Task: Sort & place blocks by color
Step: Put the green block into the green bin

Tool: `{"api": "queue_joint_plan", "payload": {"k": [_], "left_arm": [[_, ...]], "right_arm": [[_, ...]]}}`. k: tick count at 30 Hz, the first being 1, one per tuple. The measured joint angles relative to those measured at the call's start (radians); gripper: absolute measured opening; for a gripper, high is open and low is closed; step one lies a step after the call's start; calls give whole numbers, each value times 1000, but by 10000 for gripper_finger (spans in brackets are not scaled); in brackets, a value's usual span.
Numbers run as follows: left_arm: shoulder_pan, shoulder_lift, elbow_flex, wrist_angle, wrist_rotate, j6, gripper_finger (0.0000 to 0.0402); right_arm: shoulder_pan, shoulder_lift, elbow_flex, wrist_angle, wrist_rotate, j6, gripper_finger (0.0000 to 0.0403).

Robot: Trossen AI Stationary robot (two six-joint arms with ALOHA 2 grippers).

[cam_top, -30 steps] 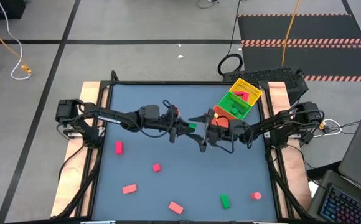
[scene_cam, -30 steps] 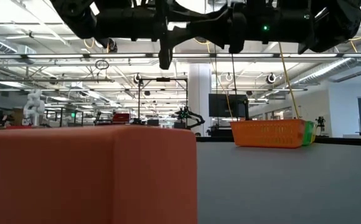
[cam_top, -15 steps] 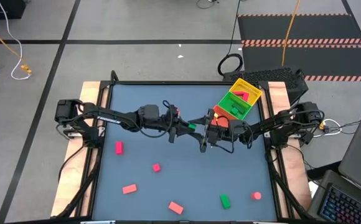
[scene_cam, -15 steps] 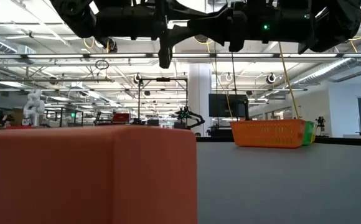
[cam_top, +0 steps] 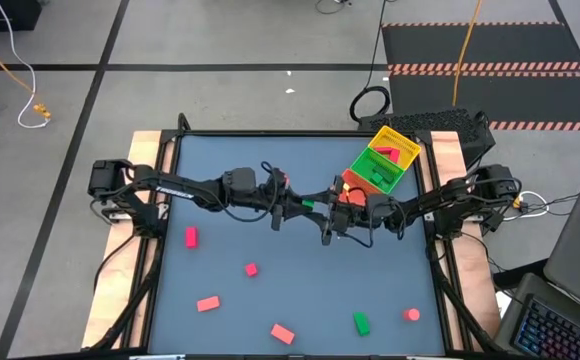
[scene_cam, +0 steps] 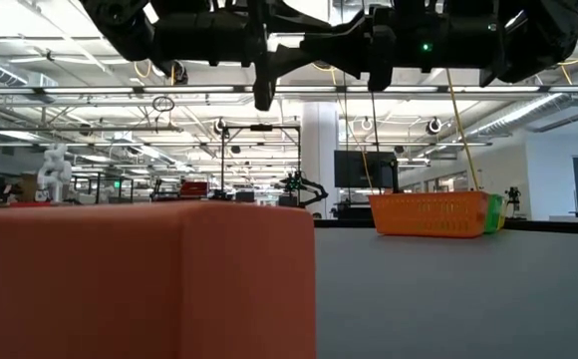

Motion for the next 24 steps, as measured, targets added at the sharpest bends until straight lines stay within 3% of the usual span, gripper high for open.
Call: {"api": "queue_joint_plan", "payload": {"k": [7, 11, 14, 17, 20, 24], "left_arm": [[30, -94, 0, -174, 0, 97, 176], [43, -165, 0, -313, 0, 169, 191], [44, -218, 1, -417, 0, 221, 194], [25, -259, 2, -571, -14, 281, 190], [-13, -267, 2, -702, -102, 340, 177], [-67, -264, 2, -810, -245, 363, 155]], "right_arm": [[0, 2, -1, 1, 14, -1, 161], [1, 2, -1, -8, 132, -5, 161], [1, 2, -2, -15, 329, -5, 161], [0, 2, -2, -40, 616, 8, 162], [-10, 2, -15, -53, 882, -1, 168], [-54, 1, -56, -52, 1130, 35, 169]]}}
